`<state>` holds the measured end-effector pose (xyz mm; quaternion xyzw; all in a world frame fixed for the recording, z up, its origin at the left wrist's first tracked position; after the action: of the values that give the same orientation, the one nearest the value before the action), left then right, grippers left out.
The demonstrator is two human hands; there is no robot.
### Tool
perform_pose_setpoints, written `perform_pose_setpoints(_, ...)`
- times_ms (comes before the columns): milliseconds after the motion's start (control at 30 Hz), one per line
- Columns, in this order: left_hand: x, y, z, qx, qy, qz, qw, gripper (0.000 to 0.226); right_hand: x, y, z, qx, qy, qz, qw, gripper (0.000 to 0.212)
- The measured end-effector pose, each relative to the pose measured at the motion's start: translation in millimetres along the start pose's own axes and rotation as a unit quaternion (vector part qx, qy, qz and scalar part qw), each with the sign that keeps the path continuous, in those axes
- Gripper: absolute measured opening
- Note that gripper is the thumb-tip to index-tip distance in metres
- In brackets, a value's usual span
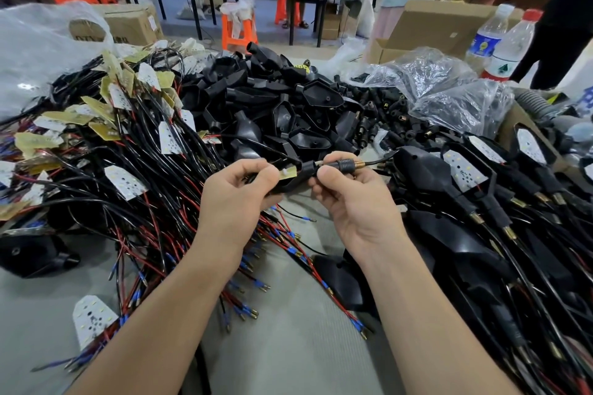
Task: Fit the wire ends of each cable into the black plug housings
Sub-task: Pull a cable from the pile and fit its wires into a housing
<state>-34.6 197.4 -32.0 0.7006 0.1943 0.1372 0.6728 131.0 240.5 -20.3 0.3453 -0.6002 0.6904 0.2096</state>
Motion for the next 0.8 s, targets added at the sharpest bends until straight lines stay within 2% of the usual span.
perform_pose_setpoints(67, -0.9, -2.1, -0.7, -0.013, -0.004, -0.003, 1.0, 0.021, -0.7, -0.5, -0.5, 0.003, 0.004, 0.02, 1.0, 0.026)
perform_pose_setpoints(167, -10.5, 4.7, -2.7, 0.014, 0.006, -0.022, 1.0, 0.031, 0.5, 1.3, -1.3, 0.021, 0.006, 0.063, 0.998, 0.022)
perform_pose_setpoints(333, -30.0, 15.1, -2.7, 0.093, 0.089, -0.115, 0.985, 0.043, 15.4, 7.9, -8.4, 0.044, -0.001, 0.1, 0.994, 0.014)
perform_pose_setpoints(400, -30.8, 12.9, -6.2, 0.081, 0.075, -0.061, 0.992, 0.043, 21.2, 4.1, -11.5, 0.025, -0.01, 0.126, 0.992, 0.014)
perform_pose_setpoints(500, -30.4, 13.7, -8.6, 0.059, 0.038, 0.01, 0.997, 0.032, 32.9, -6.3, -11.2, -0.017, -0.053, 0.201, 0.978, 0.018)
perform_pose_setpoints(567, -32.2, 15.4, -8.3, 0.059, 0.035, 0.033, 0.997, 0.032, 43.5, -13.9, -9.4, -0.051, -0.08, 0.262, 0.96, 0.02)
perform_pose_setpoints(667, -30.7, 13.3, -8.9, 0.022, 0.024, 0.133, 0.991, 0.025, 60.4, -26.1, -8.5, -0.107, -0.108, 0.317, 0.936, 0.018)
perform_pose_setpoints(800, -21.5, 11.5, -10.9, -0.03, -0.044, 0.201, 0.978, 0.031, 74.0, -44.1, -6.9, -0.158, -0.144, 0.391, 0.895, 0.015)
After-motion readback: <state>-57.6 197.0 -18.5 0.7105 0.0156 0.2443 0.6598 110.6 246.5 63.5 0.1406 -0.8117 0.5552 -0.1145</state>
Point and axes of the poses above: each hand's wrist, its own z-axis away from the middle knuckle, its own x-axis out of the palm, y = z × x, the point moved 5 cm from there along -z, towards the middle knuckle, and after that the axes turned 15 degrees about -z, right-handed, at the moved point
